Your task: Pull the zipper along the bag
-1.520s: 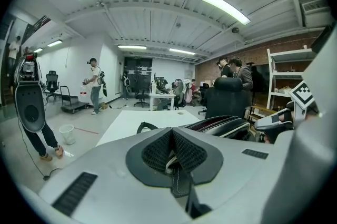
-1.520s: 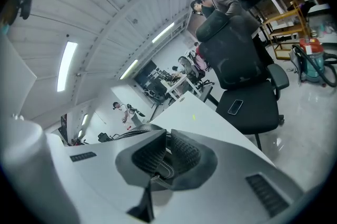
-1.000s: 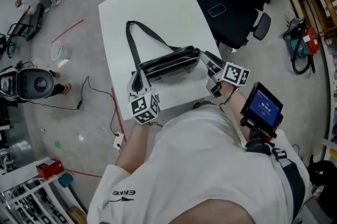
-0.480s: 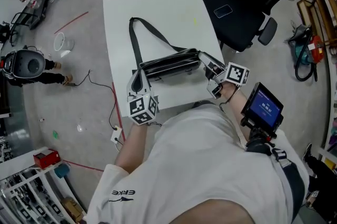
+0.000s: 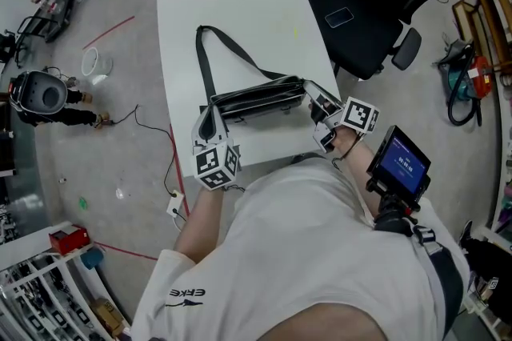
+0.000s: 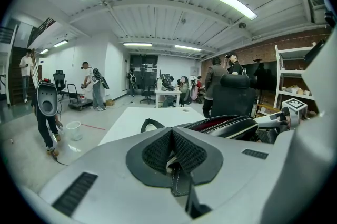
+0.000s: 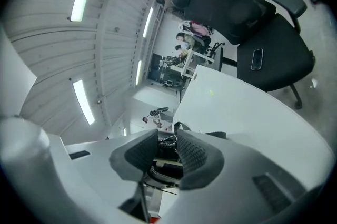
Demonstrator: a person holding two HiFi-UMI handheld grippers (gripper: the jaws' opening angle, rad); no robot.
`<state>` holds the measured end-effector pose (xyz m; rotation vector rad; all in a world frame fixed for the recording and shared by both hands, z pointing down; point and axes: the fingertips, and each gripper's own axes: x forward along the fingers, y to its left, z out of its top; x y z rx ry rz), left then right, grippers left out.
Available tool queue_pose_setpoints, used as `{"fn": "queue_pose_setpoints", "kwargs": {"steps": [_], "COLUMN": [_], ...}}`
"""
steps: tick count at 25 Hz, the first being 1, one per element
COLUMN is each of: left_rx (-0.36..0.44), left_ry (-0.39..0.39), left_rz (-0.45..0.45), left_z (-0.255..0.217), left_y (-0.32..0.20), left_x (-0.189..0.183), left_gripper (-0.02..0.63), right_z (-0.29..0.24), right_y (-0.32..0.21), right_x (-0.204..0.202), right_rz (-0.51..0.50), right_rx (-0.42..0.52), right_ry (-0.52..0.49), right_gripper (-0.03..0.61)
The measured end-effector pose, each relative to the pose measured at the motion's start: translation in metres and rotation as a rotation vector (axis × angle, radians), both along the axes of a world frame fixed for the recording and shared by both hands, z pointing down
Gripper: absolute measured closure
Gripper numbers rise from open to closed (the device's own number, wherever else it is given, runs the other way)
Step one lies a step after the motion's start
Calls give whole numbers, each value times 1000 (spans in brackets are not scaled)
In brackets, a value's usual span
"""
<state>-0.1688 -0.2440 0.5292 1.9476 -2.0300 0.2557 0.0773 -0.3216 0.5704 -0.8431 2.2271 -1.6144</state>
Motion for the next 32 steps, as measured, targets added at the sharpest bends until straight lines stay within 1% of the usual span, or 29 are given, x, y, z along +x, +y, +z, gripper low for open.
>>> {"fn": "queue_pose_setpoints", "kwargs": {"steps": [3,5,6,9,14,18,21,24,27,29,32], "left_rx": [1,1,2,3,1,1,2,2,5,8,13], "left_ry": [2,3,3,4,2,1,1,0,-8,-14,-18], "left_rz": [-1,-1,-1,0,10,18,20,22,25,26,29], "left_z": [-1,0,0,0,3,4,3,3,2,2,3], "left_y": [0,-1,-2,-3,-5,-5,-5,-5,-5,-5,-7], "left_x": [1,1,0,1,1,3,3,4,6,6,6], "left_gripper": [611,611,611,611,611,611,611,611,611,611,611], "right_z": [-7,-8,-10,-12,-6,-13,-14,-16,-18,-22,-33], "right_y": [-2,-4,-5,-5,-5,-8,-4,-5,-5,-6,-8], "right_x": [1,8,10,10,8,3,-3,-5,-3,-2,-3], "right_rz": [15,37,39,28,43,38,23,28,27,33,32], "right_rx": [15,12,19,28,0,28,23,49,75,91,124], "right_ry": [-58,-66,-67,-57,-53,-76,-30,50,105,123,124], "right_gripper": [484,532,540,546,545,545,545,561,563,565,565]}}
